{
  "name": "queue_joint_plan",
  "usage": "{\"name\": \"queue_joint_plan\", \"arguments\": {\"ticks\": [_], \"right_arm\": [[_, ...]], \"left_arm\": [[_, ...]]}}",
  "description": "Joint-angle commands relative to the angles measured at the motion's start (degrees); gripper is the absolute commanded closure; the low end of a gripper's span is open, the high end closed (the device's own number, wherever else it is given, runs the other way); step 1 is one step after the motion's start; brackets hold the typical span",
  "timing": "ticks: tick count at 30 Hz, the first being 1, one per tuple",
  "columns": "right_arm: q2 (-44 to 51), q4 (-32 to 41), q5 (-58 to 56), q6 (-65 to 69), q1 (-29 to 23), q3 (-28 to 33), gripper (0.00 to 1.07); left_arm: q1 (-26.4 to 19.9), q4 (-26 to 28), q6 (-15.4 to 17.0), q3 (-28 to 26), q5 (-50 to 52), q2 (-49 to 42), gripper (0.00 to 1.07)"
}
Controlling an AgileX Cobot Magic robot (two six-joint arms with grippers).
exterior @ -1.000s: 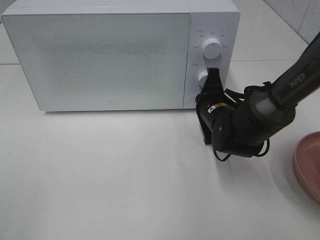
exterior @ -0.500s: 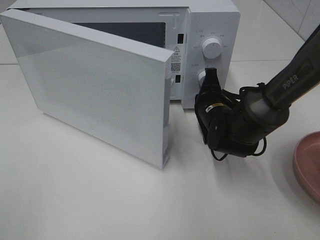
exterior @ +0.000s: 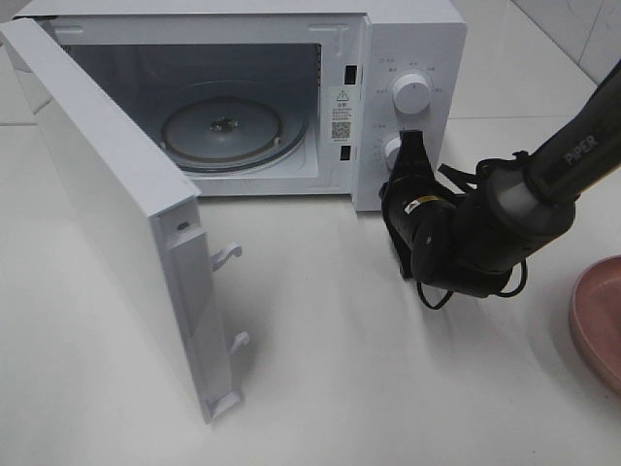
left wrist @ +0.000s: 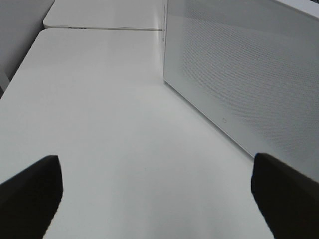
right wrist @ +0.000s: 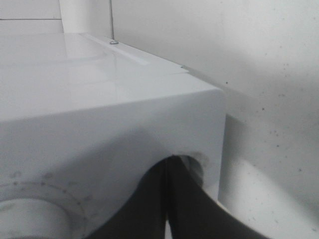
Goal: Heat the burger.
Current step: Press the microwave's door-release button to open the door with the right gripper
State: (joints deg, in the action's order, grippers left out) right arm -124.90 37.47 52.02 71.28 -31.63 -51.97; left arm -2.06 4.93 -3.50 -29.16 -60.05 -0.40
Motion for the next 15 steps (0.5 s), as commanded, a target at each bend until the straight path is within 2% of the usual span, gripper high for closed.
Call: {"name": "queue_joint_plan", "arguments": {"ticks": [1,5,15], "right_arm": [[3.6,-1.8,2.9,-1.0,1.5,1.1,1.07],[4.4,-2.8,2.5,0.0,1.5,2.8,1.07],[8.6,-2.9,-7.2,-1.8,1.5,6.5,1.07]], "left_arm": [[0.1,0.1,0.4,0.2,0.6,-1.1,0.09],[0.1,0.1,0.4,0.2,0.6,-1.1,0.09],[0.1,0.1,0.4,0.2,0.6,-1.1,0.09]]}}
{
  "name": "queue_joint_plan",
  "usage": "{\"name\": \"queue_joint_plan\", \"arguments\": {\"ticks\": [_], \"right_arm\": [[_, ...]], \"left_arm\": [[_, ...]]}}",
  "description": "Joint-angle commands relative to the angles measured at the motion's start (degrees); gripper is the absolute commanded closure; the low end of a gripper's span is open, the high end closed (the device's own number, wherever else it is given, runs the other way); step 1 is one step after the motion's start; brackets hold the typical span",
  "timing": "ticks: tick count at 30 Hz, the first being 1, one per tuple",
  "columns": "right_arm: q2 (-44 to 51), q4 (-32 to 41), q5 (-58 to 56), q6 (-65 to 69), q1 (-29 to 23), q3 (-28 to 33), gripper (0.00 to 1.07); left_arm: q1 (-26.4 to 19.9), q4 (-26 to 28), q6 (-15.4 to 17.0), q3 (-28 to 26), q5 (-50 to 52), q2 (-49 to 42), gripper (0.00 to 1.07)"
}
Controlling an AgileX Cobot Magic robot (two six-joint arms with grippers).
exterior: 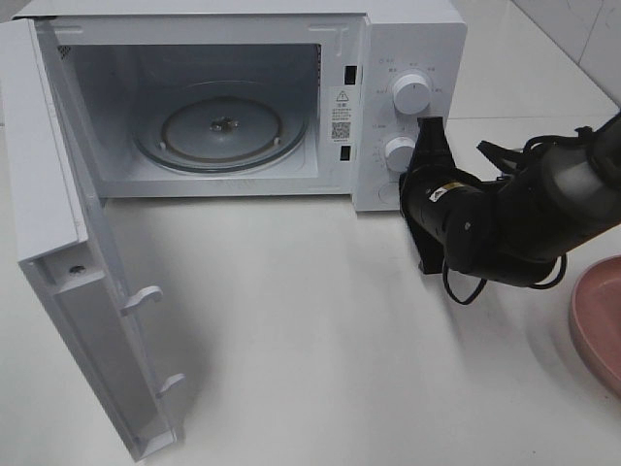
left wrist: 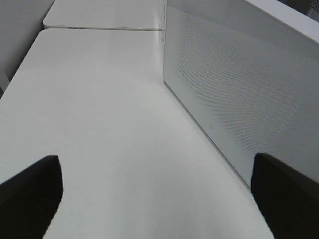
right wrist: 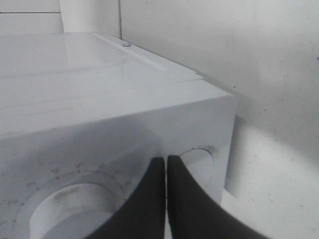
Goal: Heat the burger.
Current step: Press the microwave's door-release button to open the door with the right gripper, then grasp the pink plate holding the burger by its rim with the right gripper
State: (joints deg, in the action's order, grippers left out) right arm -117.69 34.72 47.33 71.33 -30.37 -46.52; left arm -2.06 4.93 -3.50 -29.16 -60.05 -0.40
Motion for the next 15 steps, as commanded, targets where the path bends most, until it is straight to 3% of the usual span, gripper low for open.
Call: {"name": "queue_joint_plan", "arguments": {"ticks": [1,11,13,15], "right_arm": [[1.4,-0.2,-2.5,-1.8,0.3,1.1,1.07],[7.6,-0.2,-14.9,-14.7,0.3,5.2,1.07],[10.8,-0.2,-22.6,-27.2,0.5,5.4,1.07],[11.6,-0.2,-24.1,-30.8,0.5,5.4,1.07]], "left_arm": [[0.1,0.1,0.4,0.2,0.6,-1.1,0.09],[0.1,0.1,0.4,0.2,0.6,-1.1,0.09],[0.1,0.1,0.4,0.2,0.6,-1.1,0.09],[0.1,0.1,0.4,0.2,0.6,-1.1,0.09]]}}
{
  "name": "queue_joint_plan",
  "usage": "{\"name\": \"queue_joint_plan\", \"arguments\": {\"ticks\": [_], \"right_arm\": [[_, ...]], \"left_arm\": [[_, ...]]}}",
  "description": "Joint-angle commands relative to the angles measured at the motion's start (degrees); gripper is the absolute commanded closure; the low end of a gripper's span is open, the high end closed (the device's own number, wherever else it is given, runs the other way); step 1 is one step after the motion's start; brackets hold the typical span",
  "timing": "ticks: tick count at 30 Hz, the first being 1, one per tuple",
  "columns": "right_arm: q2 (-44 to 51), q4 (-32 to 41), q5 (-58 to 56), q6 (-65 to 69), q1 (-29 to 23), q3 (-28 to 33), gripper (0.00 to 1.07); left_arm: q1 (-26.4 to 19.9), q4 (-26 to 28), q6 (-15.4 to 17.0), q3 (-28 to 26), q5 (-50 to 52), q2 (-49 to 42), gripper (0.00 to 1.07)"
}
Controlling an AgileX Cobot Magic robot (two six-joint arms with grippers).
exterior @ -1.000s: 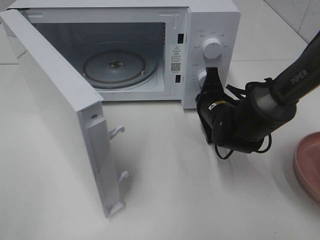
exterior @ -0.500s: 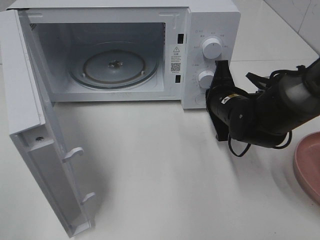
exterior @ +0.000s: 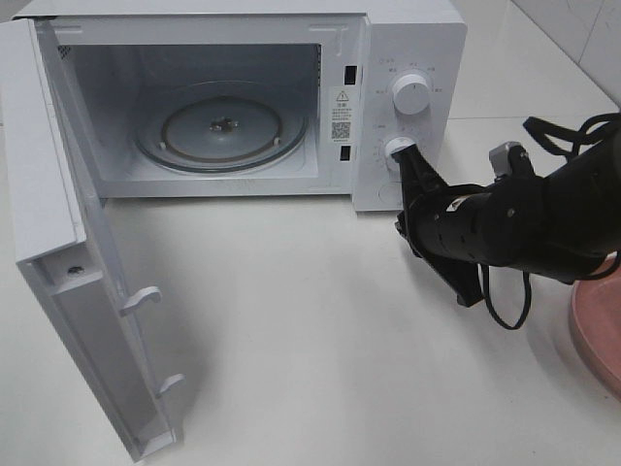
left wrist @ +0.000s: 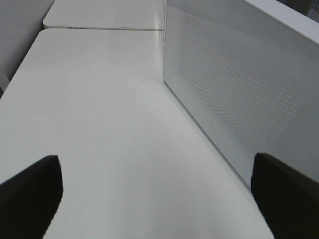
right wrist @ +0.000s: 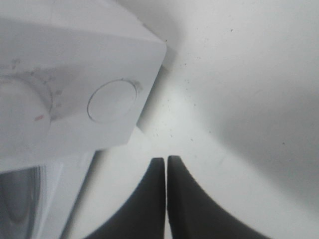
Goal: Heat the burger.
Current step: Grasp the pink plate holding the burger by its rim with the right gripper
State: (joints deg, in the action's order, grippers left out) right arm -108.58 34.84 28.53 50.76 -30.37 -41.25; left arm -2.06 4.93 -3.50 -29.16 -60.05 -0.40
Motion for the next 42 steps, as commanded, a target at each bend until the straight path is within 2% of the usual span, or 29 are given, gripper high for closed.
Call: {"name": "queue_joint_plan", "arguments": {"ticks": [1,3,5,6,9,14,18,20,21,22,25,30,31,32,33,34,35,36,37,38,39,40,41,42], "right_arm": [[2.5,-0.3,-5.3,-10.2,0.5,0.1,1.07],[5.5,-0.3,-12.4,-22.9,0.5,0.1,1.07],[6.1,-0.3,-14.2,-25.4,0.5,0.1,1.07],[7.7,-0.3,-17.8,-31.7,0.5,0.0,1.07],[8.4,-0.3,-19.9,-34.7,0.5,0.0,1.07],[13.2,-0.5,-33.5,-50.0,0.5,-0.1,1.06],[15.0,-2.3,-37.9,-52.7,0.5,-0.1,1.06],[16.8,-6.8,-42.1,-52.6,0.5,-0.1,1.06],[16.8,-6.8,-42.1,-52.6,0.5,-0.1,1.06],[18.1,-10.0,-45.3,-52.4,0.5,-0.1,1.05],[20.1,-13.3,-50.5,-51.7,0.5,-0.1,1.02],[22.7,-16.3,-56.8,-51.6,0.5,-0.1,0.96],[24.3,-17.9,-58.7,-51.6,0.5,-0.1,0.89],[24.3,-17.9,-58.7,-51.6,0.5,-0.1,0.89],[26.0,-20.5,-59.8,-50.8,0.5,-0.1,0.77],[26.0,-20.5,-59.8,-50.8,0.5,-0.1,0.77],[26.7,-21.8,-60.1,-50.2,0.5,-0.1,0.71],[28.2,-24.9,-60.4,-48.1,0.5,-0.1,0.53],[28.2,-24.9,-60.4,-48.1,0.5,-0.1,0.53],[29.0,-26.5,-60.6,-46.5,0.5,-0.1,0.43],[30.5,-29.2,-61.2,-43.8,0.5,-0.1,0.26],[30.5,-29.2,-61.2,-43.8,0.5,-0.1,0.26],[31.5,-31.5,-62.5,-41.5,0.5,-0.1,0.13],[31.8,-32.5,-63.5,-40.6,0.5,-0.1,0.08]], "left_arm": [[0.1,0.1,0.4,0.2,0.6,-1.1,0.09],[0.1,0.1,0.4,0.2,0.6,-1.1,0.09],[0.1,0.1,0.4,0.2,0.6,-1.1,0.09],[0.1,0.1,0.4,0.2,0.6,-1.1,0.09],[0.1,0.1,0.4,0.2,0.6,-1.1,0.09],[0.1,0.1,0.4,0.2,0.6,-1.1,0.09],[0.1,0.1,0.4,0.2,0.6,-1.1,0.09],[0.1,0.1,0.4,0.2,0.6,-1.1,0.09],[0.1,0.1,0.4,0.2,0.6,-1.1,0.09],[0.1,0.1,0.4,0.2,0.6,-1.1,0.09],[0.1,0.1,0.4,0.2,0.6,-1.1,0.09],[0.1,0.1,0.4,0.2,0.6,-1.1,0.09],[0.1,0.1,0.4,0.2,0.6,-1.1,0.09],[0.1,0.1,0.4,0.2,0.6,-1.1,0.09],[0.1,0.1,0.4,0.2,0.6,-1.1,0.09],[0.1,0.1,0.4,0.2,0.6,-1.1,0.09],[0.1,0.1,0.4,0.2,0.6,-1.1,0.09],[0.1,0.1,0.4,0.2,0.6,-1.1,0.09],[0.1,0.1,0.4,0.2,0.6,-1.1,0.09],[0.1,0.1,0.4,0.2,0.6,-1.1,0.09],[0.1,0.1,0.4,0.2,0.6,-1.1,0.09],[0.1,0.1,0.4,0.2,0.6,-1.1,0.09],[0.1,0.1,0.4,0.2,0.6,-1.1,0.09],[0.1,0.1,0.4,0.2,0.6,-1.1,0.09]]}}
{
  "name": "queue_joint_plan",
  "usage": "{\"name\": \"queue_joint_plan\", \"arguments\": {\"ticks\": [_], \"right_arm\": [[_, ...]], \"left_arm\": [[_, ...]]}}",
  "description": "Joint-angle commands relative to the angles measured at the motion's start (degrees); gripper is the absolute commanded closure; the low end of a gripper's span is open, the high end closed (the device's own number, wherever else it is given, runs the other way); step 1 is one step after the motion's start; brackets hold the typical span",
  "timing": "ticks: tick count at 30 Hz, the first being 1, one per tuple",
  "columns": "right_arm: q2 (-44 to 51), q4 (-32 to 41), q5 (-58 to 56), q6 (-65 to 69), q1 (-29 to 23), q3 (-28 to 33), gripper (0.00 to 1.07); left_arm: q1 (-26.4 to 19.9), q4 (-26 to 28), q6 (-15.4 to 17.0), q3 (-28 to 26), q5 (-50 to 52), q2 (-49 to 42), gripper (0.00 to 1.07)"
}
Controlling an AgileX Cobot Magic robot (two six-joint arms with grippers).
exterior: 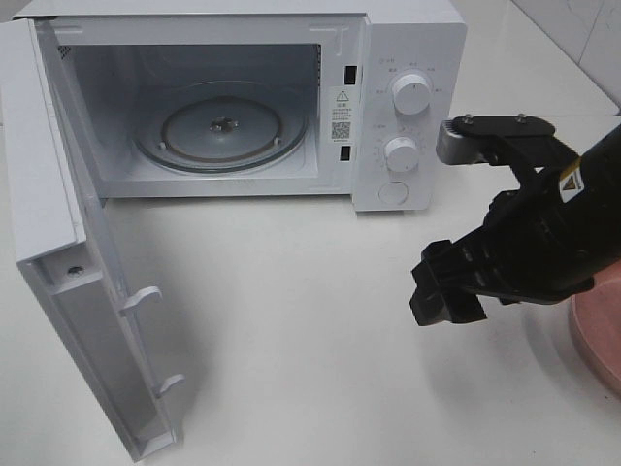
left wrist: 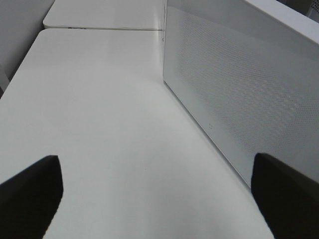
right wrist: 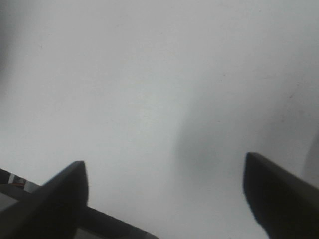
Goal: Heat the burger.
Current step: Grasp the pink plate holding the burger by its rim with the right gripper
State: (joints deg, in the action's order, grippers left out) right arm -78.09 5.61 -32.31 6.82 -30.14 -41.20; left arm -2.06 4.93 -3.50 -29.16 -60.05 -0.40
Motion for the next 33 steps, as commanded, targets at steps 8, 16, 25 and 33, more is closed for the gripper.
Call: {"name": "queue_joint_plan", "arguments": {"ticks": [8,16,25,33], "right_arm": [[1.4,-7.2,-9.2,5.6,5.0,-0.1,0.08],[1.4,-12.7,-9.9,5.2,13.0,-0.1,0.1],[-0.1,-14.8,-9.7,4.0,18.7,-0.1,0.12],[-7.0,-16.7,-6.8,4.4,19.0,-0.1,0.13]], "left_arm": [[0.1,0.1,0.4,0.2,0.6,-1.1,0.09],[0.1,0.1,0.4,0.2,0.6,-1.1,0.09],[0.1,0.1,0.4,0.2,0.6,-1.1,0.09],[0.1,0.1,0.4,0.2,0.6,-1.1,0.09]]}}
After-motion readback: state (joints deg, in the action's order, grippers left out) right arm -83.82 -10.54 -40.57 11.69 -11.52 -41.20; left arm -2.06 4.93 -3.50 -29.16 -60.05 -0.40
